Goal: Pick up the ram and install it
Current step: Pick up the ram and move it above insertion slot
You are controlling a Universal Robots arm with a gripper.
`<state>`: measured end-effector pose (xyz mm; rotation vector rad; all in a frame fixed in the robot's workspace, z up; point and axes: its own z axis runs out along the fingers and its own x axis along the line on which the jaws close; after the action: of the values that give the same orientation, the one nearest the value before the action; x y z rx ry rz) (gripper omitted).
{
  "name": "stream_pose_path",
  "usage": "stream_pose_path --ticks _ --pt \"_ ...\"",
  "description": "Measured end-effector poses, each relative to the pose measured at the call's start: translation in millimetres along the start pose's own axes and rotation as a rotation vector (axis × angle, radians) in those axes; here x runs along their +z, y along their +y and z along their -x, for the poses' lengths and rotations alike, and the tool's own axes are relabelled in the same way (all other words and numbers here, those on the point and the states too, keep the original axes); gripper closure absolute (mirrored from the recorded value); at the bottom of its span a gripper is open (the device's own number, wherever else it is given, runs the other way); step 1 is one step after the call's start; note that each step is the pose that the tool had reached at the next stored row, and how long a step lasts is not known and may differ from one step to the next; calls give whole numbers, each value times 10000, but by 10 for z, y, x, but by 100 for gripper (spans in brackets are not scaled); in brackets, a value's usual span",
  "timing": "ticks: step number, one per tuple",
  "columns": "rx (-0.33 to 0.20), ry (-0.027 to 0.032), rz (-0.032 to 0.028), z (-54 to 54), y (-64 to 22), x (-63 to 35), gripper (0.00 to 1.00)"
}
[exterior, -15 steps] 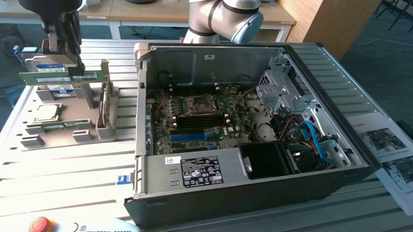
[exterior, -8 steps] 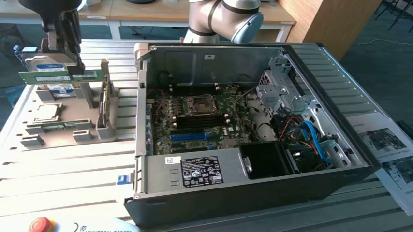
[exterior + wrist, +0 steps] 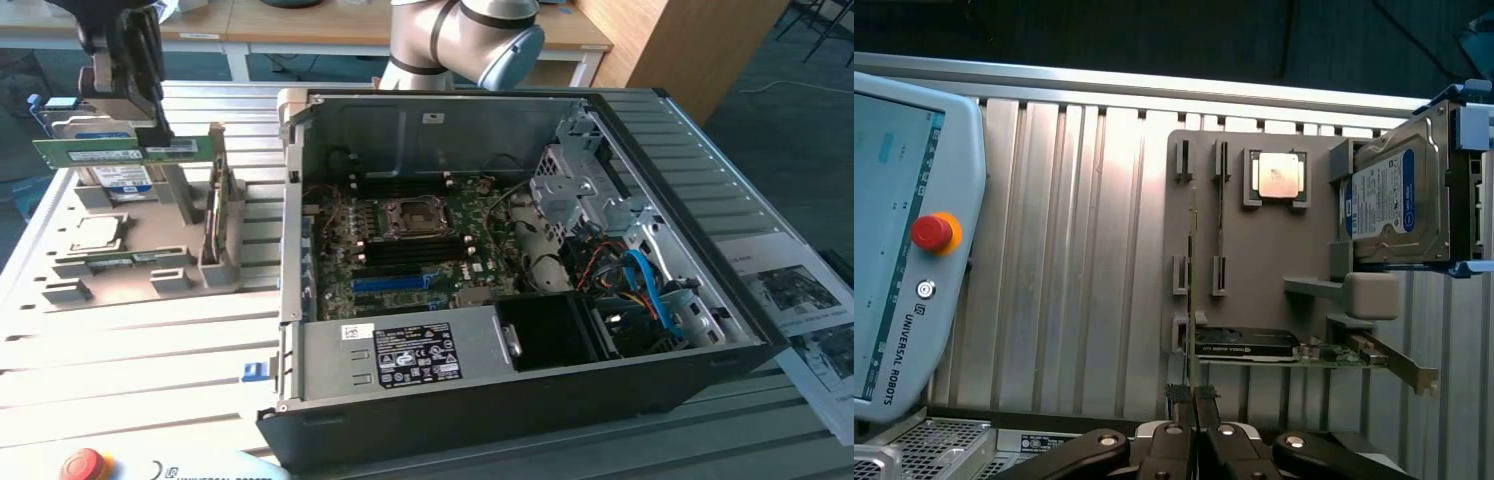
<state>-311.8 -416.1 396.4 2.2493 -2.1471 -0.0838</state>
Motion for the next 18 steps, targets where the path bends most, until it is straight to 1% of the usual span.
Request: stream_pose_path --ticks 4,7,9,18 --pt "0 2 4 -1 -25 -4 88" --pt "0 1 2 -4 -94 -7 88" --pt "1 1 3 -7 -161 -11 88" --pt "1 0 17 -25 -517 -32 88"
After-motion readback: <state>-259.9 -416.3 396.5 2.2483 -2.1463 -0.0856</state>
